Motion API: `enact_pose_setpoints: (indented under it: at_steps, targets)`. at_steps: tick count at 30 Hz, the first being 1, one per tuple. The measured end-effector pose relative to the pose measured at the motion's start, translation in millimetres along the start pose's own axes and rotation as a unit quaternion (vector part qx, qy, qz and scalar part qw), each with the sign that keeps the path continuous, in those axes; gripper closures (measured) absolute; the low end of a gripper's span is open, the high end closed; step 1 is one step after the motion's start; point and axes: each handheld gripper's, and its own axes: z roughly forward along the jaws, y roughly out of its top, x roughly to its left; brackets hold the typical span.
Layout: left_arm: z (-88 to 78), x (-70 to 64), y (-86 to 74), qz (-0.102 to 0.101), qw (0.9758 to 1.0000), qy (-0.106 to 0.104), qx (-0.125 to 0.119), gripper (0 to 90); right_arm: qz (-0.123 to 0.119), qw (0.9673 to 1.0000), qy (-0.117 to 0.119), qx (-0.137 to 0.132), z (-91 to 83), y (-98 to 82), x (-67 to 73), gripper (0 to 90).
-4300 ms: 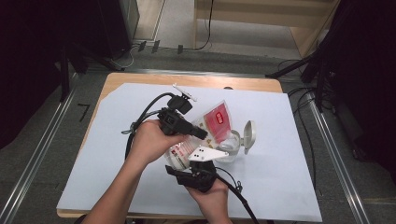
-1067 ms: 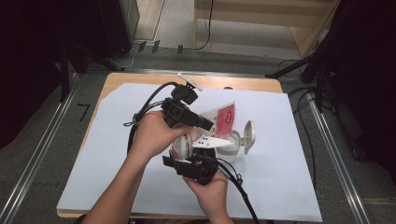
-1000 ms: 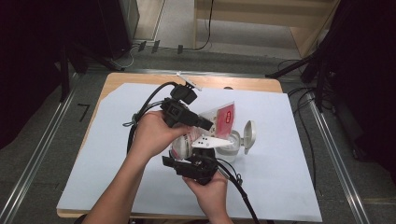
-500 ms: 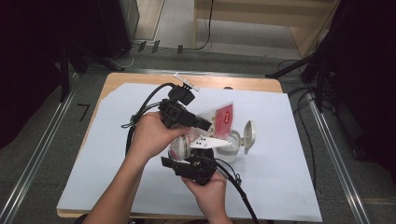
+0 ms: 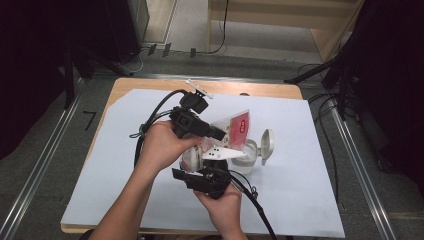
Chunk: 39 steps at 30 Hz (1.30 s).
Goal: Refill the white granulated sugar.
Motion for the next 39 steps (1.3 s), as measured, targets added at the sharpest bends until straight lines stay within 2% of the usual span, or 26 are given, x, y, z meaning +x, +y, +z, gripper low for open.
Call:
enact_pose_setpoints:
  at_steps: [14, 21, 39]
  targets:
    - [-0.8, 0.2, -0.7, -0.004, 1.0, -0.003, 0.002, 80.4, -0.009, 1.0, -0.002, 0.003, 0.4, -0.5, 1.8, 62.6]
    - [-1.6, -1.0, -1.2, -0.001, 1.0, 0.005, 0.004, 80.3, -0.007, 1.0, 0.001, 0.001, 1.4, -0.6, 2.0, 62.8]
    - [-0.1, 1.6, -1.9, -0.005, 1.0, 0.0, 0.008, 80.2, -0.005, 1.0, 0.002, 0.007, 1.8, -1.2, 2.4, 62.8]
